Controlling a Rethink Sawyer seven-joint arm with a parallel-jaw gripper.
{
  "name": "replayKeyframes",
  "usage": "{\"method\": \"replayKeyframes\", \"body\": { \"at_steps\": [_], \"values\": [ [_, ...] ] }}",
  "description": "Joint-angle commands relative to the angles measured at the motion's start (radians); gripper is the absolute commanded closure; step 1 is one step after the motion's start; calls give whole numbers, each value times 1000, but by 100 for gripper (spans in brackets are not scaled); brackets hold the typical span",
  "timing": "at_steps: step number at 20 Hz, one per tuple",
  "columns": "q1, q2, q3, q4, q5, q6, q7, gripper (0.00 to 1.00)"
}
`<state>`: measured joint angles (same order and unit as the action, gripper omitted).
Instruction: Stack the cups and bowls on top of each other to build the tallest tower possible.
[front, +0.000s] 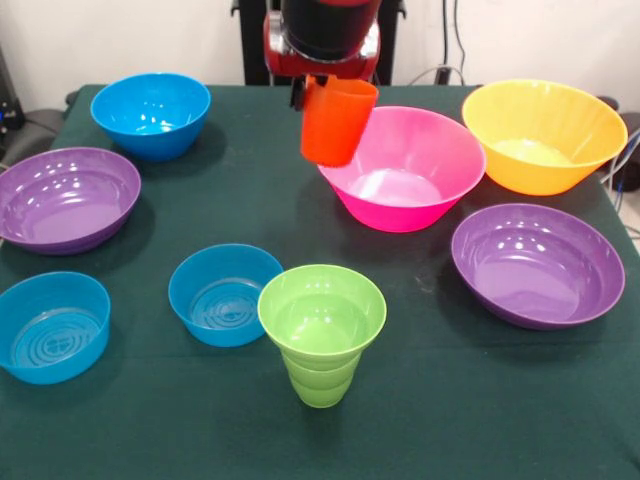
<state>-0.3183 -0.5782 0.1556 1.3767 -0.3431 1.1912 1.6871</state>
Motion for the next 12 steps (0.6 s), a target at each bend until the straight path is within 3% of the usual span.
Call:
{"method": "replayKeyframes", "body": {
  "at_steps": [1, 10, 12],
  "values": [
    [17, 111, 125, -193, -15, 134, -144, 100],
    [15, 180, 157, -343, -29, 256, -189, 100],
    [5, 176, 162, -330, -26, 252, -201, 100]
  ]
}}
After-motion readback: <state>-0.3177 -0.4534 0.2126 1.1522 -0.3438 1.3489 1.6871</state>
